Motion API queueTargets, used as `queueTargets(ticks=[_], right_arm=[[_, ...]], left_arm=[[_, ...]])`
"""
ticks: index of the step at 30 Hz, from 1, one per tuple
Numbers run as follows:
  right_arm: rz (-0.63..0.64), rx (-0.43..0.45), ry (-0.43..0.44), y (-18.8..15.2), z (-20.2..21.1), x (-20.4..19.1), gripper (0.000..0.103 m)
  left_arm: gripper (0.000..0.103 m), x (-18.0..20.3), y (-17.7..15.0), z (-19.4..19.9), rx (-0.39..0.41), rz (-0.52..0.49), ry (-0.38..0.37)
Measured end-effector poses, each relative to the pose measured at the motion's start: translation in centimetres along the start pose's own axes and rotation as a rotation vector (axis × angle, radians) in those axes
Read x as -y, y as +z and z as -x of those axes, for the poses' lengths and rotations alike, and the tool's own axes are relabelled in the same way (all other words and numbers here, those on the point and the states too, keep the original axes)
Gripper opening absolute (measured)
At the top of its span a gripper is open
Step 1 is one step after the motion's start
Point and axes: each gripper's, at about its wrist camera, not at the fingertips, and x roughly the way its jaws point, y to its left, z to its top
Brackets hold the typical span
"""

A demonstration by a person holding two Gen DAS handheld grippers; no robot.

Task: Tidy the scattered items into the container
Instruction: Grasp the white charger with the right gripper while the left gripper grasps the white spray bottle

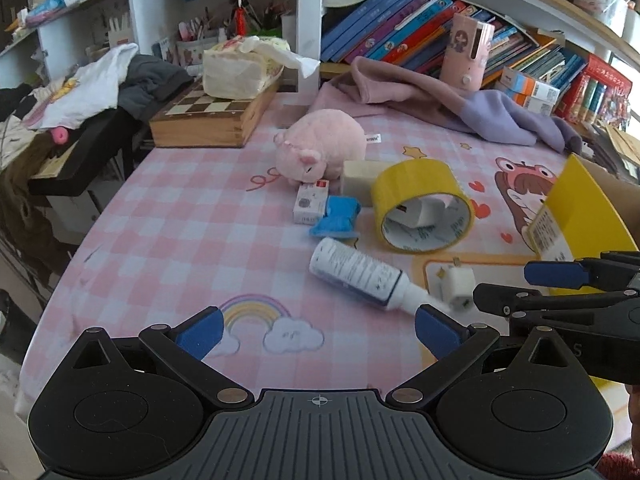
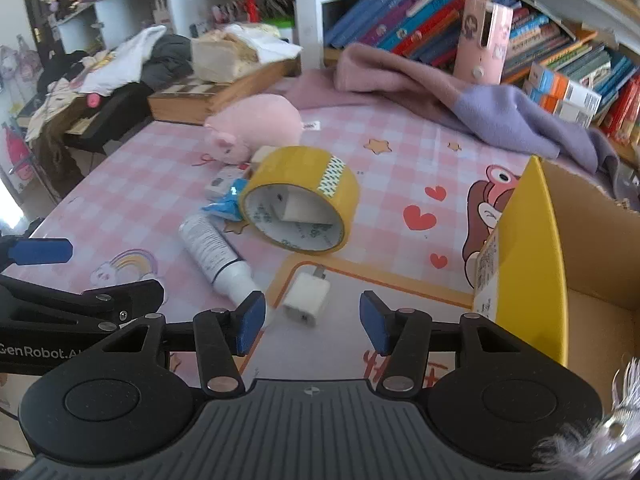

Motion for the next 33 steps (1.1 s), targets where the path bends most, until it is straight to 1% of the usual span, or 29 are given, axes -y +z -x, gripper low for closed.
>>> queueTargets(ticks=[3,7,10,13,14,15,17,21,23,26,28,32,33], right_arm=[[-0.025,-0.032,0.007,0.6,-1.5,0.5,0.05],[-0.075,-0.067,0.026,1.3,-3.1,1.1,0.049],[-0.111,-0.089,0.039,1.7,-4.1,1.4,0.045],[-0.142,-0.129,0.052,1.6,-5.0,1.8,0.042],[-0.147,-0.137,0.056,1.6,-5.2,1.9,0.04],[-0.144,-0.143,0.048,1.5,-5.2,1.9,0.032],[-0.143,-0.148,0.012,1.3,-5.1,2.1,0.025],[-0.176,-0.145,-0.064,0.7,-4.4,3.2,0.024],[-0.177,-0.143,-0.084,0.4,-4.2,3.5,0.024],[-0.157,-0.141,-0.09,0.2,-4.0,3.4,0.024],[-0.144,-0.143,-0.088,0.2,-4.0,3.3,0.024],[-0.125,-0.164,-0.08,0.0,-4.3,3.3,0.025],[-0.121,-0.162,-0.079,0.0,-4.4,3.2,0.025]], left_arm=[[0.1,-0.2,0.7,-1.4,-0.018,0.019,-0.007],[0.097,-0.8,1.6,-2.9,-0.04,0.081,-0.032],[0.096,-1.0,2.2,-3.5,-0.036,0.116,-0.057],[0.096,-1.0,2.8,-4.6,-0.055,0.142,-0.086],[0.096,-0.9,2.9,-5.0,-0.063,0.151,-0.096],[0.096,-0.7,3.0,-5.4,-0.072,0.155,-0.104],[0.095,-0.3,3.2,-6.0,-0.084,0.153,-0.115],[0.095,0.0,3.1,-7.0,-0.115,0.159,-0.119],[0.095,0.0,3.1,-7.6,-0.131,0.171,-0.116],[0.093,0.2,3.1,-8.2,-0.143,0.176,-0.12],[0.091,0.7,3.1,-8.6,-0.154,0.16,-0.122],[0.088,1.2,2.9,-8.6,-0.142,0.122,-0.115],[0.082,1.3,2.9,-8.6,-0.136,0.115,-0.11]])
